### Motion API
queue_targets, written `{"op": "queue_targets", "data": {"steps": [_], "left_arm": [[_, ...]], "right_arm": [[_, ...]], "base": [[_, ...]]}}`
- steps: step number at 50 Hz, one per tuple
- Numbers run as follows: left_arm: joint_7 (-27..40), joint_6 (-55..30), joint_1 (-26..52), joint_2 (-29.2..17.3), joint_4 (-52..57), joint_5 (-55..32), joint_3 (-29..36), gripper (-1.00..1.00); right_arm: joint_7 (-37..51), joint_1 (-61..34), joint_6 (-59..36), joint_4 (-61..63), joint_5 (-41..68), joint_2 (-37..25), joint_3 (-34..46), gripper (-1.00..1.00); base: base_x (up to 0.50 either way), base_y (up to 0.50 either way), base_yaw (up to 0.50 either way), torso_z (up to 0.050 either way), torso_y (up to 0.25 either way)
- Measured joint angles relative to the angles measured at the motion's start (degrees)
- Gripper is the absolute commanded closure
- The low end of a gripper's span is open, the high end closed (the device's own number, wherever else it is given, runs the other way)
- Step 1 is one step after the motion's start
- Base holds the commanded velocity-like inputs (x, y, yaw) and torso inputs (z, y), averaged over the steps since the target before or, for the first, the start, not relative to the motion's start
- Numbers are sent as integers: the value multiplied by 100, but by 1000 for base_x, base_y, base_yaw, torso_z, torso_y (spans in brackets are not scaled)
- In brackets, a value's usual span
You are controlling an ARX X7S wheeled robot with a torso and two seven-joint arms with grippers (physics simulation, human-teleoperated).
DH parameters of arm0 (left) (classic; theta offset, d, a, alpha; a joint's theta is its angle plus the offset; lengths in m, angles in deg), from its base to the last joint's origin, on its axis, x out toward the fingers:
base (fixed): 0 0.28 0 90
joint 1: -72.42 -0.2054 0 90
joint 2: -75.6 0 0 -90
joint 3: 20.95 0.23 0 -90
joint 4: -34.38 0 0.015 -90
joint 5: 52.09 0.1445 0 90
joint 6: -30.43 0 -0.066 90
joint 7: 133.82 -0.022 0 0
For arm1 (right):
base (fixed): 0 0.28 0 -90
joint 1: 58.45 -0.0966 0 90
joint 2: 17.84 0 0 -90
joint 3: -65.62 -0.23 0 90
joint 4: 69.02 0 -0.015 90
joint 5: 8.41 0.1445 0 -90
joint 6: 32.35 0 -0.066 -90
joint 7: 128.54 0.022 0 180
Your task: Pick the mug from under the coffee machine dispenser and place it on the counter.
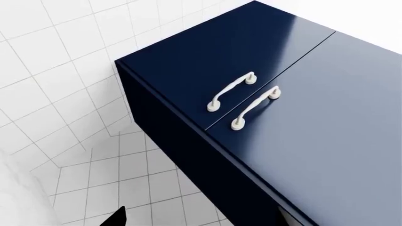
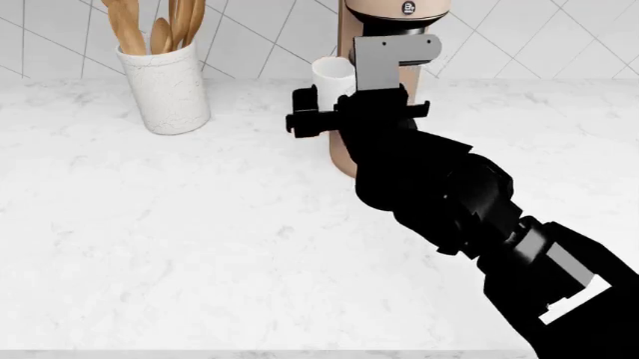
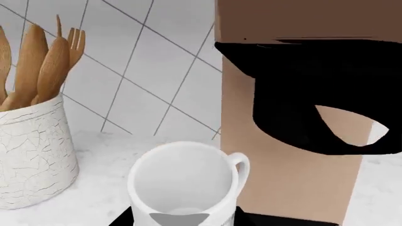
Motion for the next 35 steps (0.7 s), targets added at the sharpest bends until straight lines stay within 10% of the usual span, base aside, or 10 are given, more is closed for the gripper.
{"op": "queue_targets", "data": {"steps": [35], "left_arm": [[-42,11,-21,35,2,-20,-22,-100]], "right_arm": [[-69,-89,-348,1337,451,105,143,100]], "base": [[0,0,0,0,0]]}}
